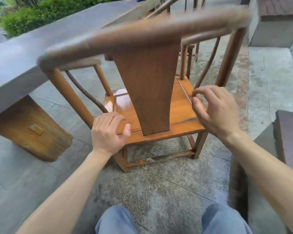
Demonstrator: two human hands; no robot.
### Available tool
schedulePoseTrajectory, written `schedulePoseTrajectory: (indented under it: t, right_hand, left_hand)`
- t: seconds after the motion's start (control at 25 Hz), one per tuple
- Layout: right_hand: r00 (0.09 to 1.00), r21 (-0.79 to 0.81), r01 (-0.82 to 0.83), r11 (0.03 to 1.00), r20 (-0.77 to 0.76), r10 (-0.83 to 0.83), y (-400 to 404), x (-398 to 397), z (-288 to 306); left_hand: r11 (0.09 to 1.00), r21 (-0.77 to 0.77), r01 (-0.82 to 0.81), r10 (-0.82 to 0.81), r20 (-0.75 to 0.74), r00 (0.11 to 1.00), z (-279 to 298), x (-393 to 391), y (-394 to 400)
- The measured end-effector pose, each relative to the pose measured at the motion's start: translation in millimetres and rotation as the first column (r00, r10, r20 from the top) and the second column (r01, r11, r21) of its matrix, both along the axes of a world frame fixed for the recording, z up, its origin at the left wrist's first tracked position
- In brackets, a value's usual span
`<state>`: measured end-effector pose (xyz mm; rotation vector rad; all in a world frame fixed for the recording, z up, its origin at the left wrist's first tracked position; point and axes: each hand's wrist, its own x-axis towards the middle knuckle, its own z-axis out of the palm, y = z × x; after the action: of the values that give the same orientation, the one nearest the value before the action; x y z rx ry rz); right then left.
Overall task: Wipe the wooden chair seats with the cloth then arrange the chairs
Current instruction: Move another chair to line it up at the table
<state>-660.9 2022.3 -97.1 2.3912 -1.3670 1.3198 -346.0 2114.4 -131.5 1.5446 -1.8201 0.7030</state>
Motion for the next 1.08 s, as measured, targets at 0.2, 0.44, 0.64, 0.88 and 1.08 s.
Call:
schedulePoseTrajectory:
  t: [0.2, 0.44, 0.64, 0.88, 1.08]
  right_hand:
    - [0.993, 0.013, 0.039, 0.999, -0.110, -0.037, -30.3, 26.2, -153.9]
    - [0.918, 0.201, 0.090, 0.975, -0.397, -0.003, -71.3, 51.6, -256.4]
    - [0.884, 0.184, 0.169, 0.968, -0.463, -0.066, -108.7, 62.5, -280.8]
    - [0.862, 0.157, 0.252, 0.955, -0.485, -0.148, -109.1, 71.2, -283.0]
    - [0.839, 0.188, 0.282, 0.941, -0.524, -0.147, -104.1, 76.6, -279.5]
  left_hand:
    - [0.977, 0.182, -0.110, 0.097, 0.079, 0.992, -143.7, 37.7, -42.7]
    - [0.854, 0.451, -0.259, 0.219, 0.140, 0.966, -229.8, 66.5, -58.1]
    - [0.865, 0.423, -0.271, 0.188, 0.227, 0.955, -245.0, 88.1, -79.1]
    - [0.893, 0.379, -0.242, 0.180, 0.192, 0.965, -250.6, 90.1, -80.7]
    - [0.901, 0.366, -0.235, 0.181, 0.177, 0.968, -251.6, 92.2, -82.9]
